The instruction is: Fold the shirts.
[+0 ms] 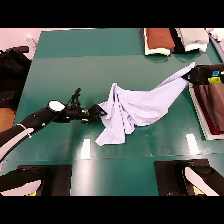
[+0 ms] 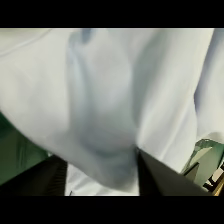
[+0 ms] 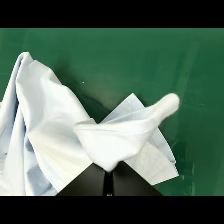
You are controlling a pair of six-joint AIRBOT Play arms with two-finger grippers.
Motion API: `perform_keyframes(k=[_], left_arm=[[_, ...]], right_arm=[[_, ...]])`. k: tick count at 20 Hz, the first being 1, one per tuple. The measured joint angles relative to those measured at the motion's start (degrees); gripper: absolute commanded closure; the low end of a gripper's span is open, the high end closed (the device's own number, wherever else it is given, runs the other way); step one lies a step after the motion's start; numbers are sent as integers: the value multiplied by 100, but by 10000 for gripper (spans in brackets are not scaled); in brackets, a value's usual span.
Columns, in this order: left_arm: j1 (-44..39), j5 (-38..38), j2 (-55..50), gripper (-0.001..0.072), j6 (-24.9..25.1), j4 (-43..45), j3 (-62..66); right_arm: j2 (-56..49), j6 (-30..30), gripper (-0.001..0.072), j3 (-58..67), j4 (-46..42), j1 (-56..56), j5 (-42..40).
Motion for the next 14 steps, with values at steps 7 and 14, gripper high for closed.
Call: perform_keyframes(k=[7,14], left_arm=[[960,321,627,682,164,-76,765],[2256,9,2505,683,332,1309,3504]], right_arm=[[7,-33,694,710,-11,0,-52],[17,-118,694,3014,-42,0,-79]])
